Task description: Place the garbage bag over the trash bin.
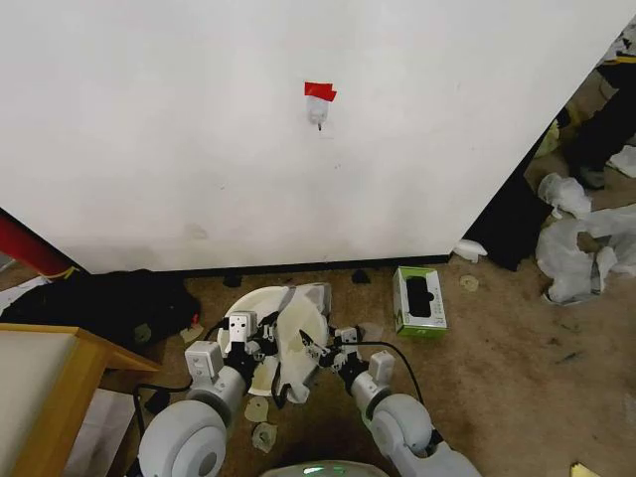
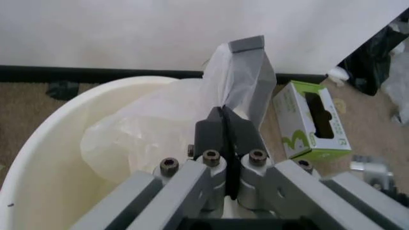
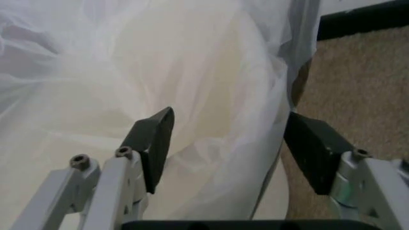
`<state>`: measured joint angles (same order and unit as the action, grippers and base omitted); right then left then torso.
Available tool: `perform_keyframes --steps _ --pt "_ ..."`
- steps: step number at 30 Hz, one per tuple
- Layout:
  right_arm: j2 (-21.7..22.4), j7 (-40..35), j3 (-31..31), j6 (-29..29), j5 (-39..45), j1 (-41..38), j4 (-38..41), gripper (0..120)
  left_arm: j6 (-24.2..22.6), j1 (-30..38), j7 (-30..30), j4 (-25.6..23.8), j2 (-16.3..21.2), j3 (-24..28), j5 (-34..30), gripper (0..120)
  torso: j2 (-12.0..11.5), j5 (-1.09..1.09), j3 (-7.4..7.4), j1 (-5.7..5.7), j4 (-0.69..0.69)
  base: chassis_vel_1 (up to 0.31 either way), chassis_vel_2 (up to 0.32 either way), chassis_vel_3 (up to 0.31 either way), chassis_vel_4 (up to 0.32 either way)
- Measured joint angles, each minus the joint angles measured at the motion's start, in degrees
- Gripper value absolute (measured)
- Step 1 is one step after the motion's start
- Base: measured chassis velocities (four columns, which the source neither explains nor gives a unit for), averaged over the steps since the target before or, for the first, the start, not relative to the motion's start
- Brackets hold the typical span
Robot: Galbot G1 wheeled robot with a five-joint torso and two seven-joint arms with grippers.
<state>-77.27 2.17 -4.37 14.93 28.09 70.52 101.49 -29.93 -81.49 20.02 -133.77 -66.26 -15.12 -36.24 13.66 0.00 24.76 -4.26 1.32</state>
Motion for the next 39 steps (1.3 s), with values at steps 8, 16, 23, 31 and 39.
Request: perform_keyframes --steps 8,16,23,31,39 --pt "1.6 -0.1 -1.4 6.0 0.3 0.6 2.1 37 -0.6 -0.2 -0.3 -1.2 0.6 0.6 0.1 0 0.0 0.01 0.00 0.00 0.00 0.000 0.000 0.000 0.000" --pt "5.0 -1.4 -2.8 9.5 0.3 1.6 4.0 9 -0.8 -0.4 -0.9 -1.3 1.2 1.4 0.2 0 0.0 0.01 0.00 0.00 0.00 0.000 0.000 0.000 0.000" --pt "7.0 -4.7 -2.7 4.2 2.8 2.5 5.4 1 0.7 -2.8 -1.8 -3.6 1.1 2.4 2.3 0 0.0 0.01 0.01 0.00 0.00 0.000 0.000 0.000 0.000" --pt "6.1 -6.6 -2.5 -5.5 3.5 2.8 5.3 1 5.6 -5.0 -2.6 -3.3 0.1 2.7 10.5 0 0.0 0.01 0.01 0.00 -0.01 0.000 0.000 0.000 0.000" --pt "8.5 -0.9 -6.9 -11.0 3.5 3.1 4.4 1 8.0 -4.3 -2.2 -2.9 0.1 0.5 16.4 0 0.0 0.01 0.00 0.00 0.00 0.000 0.000 0.000 0.000"
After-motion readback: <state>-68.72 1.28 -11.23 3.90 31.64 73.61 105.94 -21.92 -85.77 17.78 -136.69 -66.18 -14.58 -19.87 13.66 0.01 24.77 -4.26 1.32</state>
